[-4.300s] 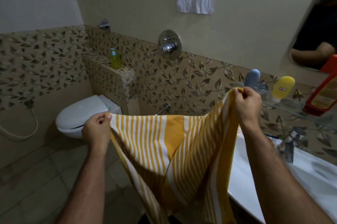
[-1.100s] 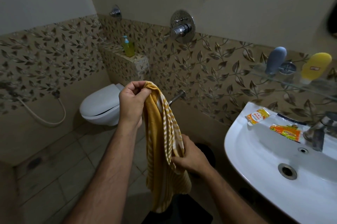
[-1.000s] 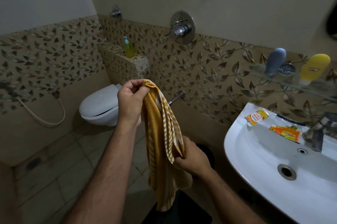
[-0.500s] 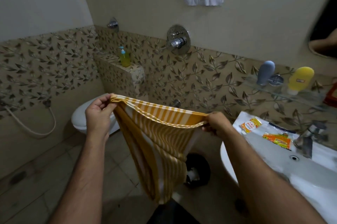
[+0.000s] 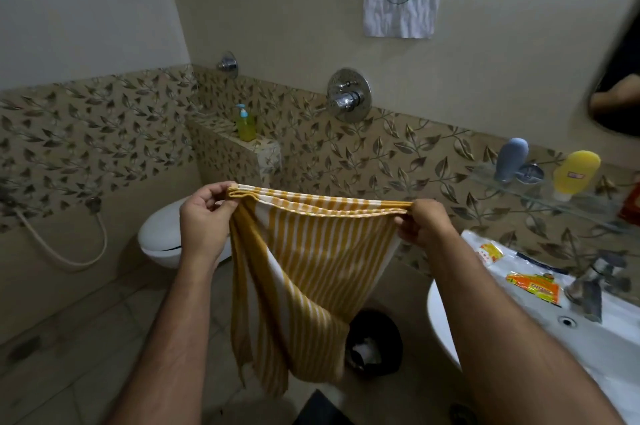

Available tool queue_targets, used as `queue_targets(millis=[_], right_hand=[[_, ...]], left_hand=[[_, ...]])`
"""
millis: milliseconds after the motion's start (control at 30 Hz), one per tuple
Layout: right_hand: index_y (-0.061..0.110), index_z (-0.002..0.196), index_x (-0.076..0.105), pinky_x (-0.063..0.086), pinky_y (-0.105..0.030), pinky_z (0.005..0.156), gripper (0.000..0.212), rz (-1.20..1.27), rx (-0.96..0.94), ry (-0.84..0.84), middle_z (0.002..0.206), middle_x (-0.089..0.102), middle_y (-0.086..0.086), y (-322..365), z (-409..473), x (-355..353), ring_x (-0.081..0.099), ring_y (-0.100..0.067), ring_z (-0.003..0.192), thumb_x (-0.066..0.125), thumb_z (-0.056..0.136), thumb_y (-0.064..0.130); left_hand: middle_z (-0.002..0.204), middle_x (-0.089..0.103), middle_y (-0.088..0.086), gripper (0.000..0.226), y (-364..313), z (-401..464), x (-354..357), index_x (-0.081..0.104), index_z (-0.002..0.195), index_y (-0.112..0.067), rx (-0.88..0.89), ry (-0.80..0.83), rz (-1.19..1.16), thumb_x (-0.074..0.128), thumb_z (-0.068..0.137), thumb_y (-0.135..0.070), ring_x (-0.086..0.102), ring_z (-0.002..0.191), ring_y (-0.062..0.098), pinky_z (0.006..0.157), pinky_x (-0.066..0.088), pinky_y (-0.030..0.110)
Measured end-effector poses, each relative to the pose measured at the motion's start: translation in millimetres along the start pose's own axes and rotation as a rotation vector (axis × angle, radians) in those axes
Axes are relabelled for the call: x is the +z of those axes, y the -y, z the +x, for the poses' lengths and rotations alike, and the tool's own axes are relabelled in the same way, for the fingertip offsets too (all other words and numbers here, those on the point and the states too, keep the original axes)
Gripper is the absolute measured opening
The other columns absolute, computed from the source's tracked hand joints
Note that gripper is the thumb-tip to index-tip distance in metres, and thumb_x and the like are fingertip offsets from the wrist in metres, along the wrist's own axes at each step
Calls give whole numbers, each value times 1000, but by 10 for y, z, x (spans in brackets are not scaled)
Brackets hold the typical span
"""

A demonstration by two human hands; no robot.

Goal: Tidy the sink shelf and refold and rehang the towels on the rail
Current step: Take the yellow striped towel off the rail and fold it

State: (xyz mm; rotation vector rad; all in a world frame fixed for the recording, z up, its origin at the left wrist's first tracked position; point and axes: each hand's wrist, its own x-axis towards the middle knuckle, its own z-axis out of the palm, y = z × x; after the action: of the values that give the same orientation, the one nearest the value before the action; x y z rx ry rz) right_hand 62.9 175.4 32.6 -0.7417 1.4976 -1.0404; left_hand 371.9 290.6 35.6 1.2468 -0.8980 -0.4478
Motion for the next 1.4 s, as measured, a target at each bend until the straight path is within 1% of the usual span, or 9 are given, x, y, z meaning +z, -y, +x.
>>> queue_targets(millis=[233,433,600,733,933,1067,1133,1267,1400], right_hand=[[11,101,69,35,-23,47,38,124,-206,84,62,53,-4,229,-181,38,44,-11,47,36,86,-2],[15,97,72,37,-19,43,29,135,-313,157,59,56,-4,438,-327,20,43,-7,40,47,91,1],[10,104,71,37,-21,39,28,-271,-374,193,76,61,-11,414,-489,13,48,-10,48,44,99,7],[8,97,71,42,-20,43,30,-172,-429,76,72,62,-9,435,-481,-46,52,-12,49,41,96,6],[12,97,72,51,-25,53,22,-156,-524,151,81,72,-8,460,-507,-203,70,-14,65,52,91,5],[15,117,68,58,-28,68,40,-564,-699,264,98,74,-3,407,-486,-230,72,-16,85,73,81,1],[13,109,72,58,-27,62,28,-598,-825,108,89,74,-2,437,-483,-256,71,-17,76,76,81,10],[20,92,75,56,-32,62,14,-341,-1129,-72,77,73,4,588,-504,-286,70,-15,69,72,84,31],[15,77,71,57,-37,63,22,-832,-984,-31,71,71,3,374,-396,-180,69,-19,69,66,89,33]], left_hand=[[79,67,0,21,142,88,-114,62,105,-14,-150,-117,-37,59,91,2,61,50,0,37,39,12],[81,64,3,21,323,91,-208,57,110,-9,-239,-164,-68,56,93,3,62,61,4,46,49,13],[90,64,8,21,449,153,-184,56,114,-7,-320,-179,-23,55,95,3,64,70,10,53,53,13],[97,64,9,24,487,134,-119,56,116,-8,-266,-172,23,55,94,2,66,75,11,63,57,16],[105,67,10,21,336,297,-77,59,109,-16,-173,-179,54,56,94,-2,65,75,7,69,54,21],[105,68,7,26,223,285,51,61,99,-24,-112,-18,171,58,91,0,67,84,14,79,58,33],[104,68,5,26,192,309,37,62,97,-26,-119,-62,144,59,90,-2,67,94,20,86,57,39],[101,66,3,20,120,354,30,61,108,-17,-79,-170,67,59,93,-4,65,87,13,79,56,27],[96,68,10,21,301,232,110,63,111,-9,-213,-41,206,59,91,-3,59,70,13,73,55,31]])
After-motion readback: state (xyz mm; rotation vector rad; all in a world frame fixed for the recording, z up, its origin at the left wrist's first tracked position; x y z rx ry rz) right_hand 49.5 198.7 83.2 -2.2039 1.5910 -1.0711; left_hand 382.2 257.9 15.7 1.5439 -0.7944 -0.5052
